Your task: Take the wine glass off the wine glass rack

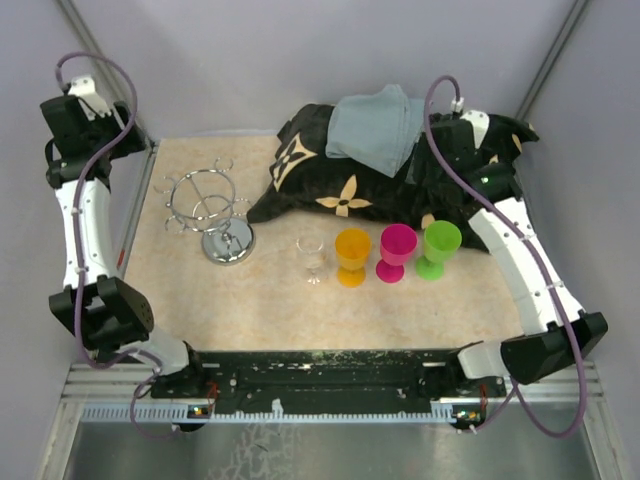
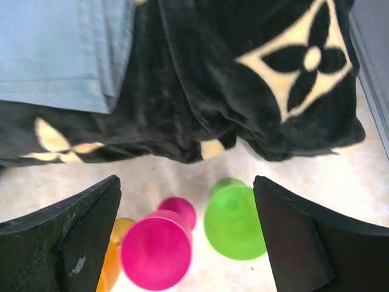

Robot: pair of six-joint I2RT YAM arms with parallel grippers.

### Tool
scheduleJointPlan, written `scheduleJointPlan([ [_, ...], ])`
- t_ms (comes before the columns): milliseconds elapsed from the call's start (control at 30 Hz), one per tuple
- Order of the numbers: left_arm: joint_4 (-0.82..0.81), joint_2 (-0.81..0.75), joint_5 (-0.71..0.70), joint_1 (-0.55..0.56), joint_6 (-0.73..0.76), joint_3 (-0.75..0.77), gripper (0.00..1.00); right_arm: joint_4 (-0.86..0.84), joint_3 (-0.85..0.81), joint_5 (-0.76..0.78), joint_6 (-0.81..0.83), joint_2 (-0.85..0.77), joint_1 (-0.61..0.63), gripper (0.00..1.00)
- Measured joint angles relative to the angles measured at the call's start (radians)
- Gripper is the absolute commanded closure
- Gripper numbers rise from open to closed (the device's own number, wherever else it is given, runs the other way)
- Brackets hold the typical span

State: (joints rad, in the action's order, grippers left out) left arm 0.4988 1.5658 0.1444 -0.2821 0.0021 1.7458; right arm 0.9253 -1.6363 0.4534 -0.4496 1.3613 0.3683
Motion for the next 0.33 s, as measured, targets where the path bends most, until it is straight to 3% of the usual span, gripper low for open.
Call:
scheduleJointPlan([
  [333,-0.104,-0.103,0.075,-0.039,0.030,-0.319,0.23,-0.088,0.290,0.030,-0.039,-0.085,-0.003,0.09],
])
